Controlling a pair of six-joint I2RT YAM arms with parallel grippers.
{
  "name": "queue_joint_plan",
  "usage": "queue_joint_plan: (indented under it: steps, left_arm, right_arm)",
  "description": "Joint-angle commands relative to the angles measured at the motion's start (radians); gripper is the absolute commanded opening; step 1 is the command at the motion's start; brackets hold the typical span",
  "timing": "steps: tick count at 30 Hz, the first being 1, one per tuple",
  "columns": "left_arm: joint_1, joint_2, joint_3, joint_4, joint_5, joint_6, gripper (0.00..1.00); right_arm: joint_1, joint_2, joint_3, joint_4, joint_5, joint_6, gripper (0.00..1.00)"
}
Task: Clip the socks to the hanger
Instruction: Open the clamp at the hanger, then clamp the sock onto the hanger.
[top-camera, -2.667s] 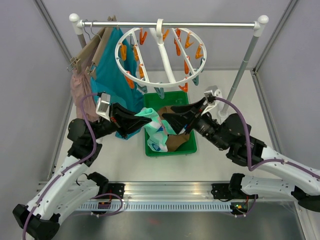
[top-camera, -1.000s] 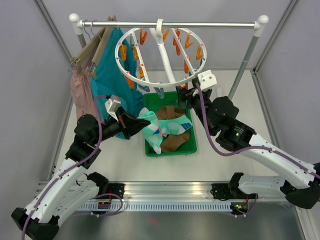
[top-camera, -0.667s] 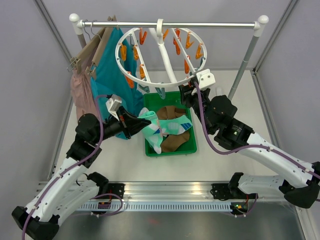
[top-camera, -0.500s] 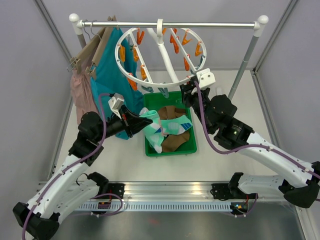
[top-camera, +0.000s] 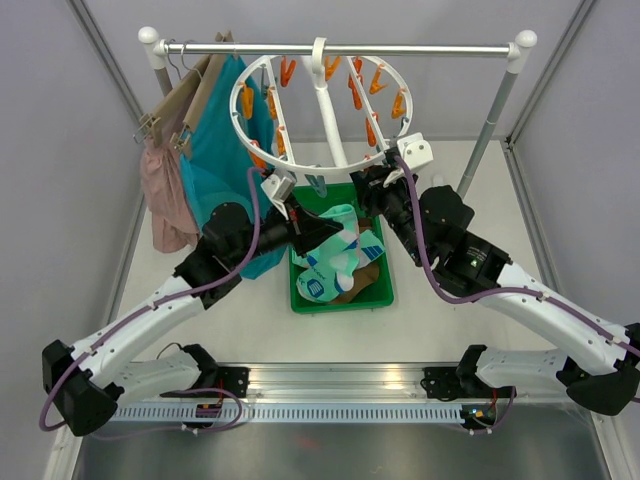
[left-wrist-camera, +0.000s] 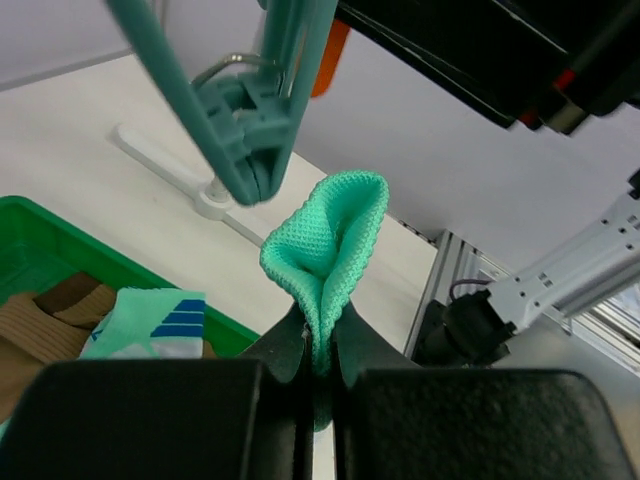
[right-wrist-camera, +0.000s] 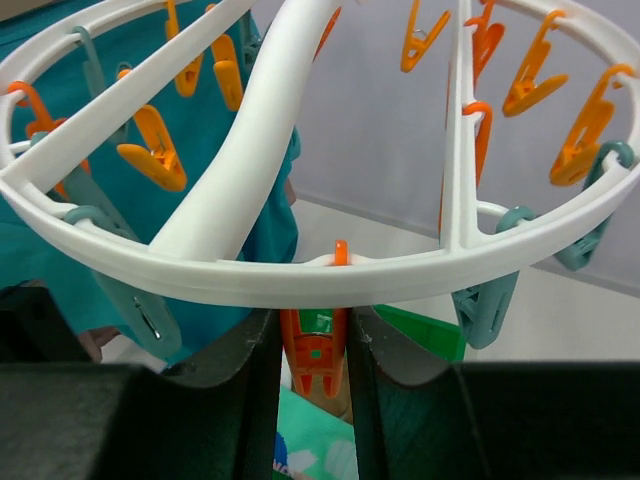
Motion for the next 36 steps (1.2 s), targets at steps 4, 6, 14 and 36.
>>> queue_joint_plan:
  steps: [4, 6, 14, 36]
  left_arm:
    - [-0.086, 0.086, 0.073, 0.090, -0.294, 0.085, 0.02]
    - [-0.124, 0.103, 0.070, 0.102, -0.379, 0.116, 0.02]
    - [-0.224, 0.086, 0.012, 0.214, -0.630, 0.206, 0.02]
    - [-0.241, 0.072, 0.001, 0.213, -0.609, 0.231, 0.02]
  right_arm:
    - [-0.002, -0.001, 0.035, -0.027, -0.034, 0.104, 0.01]
    - [-0.002, 0.001, 0.038, -0.033, -0.045, 0.109, 0.00]
    - [-0.002, 0.004, 0.049, -0.049, -0.031, 0.110, 0.00]
    - [-0.002, 0.032, 0.089, -0.073, 0.004, 0.086, 0.00]
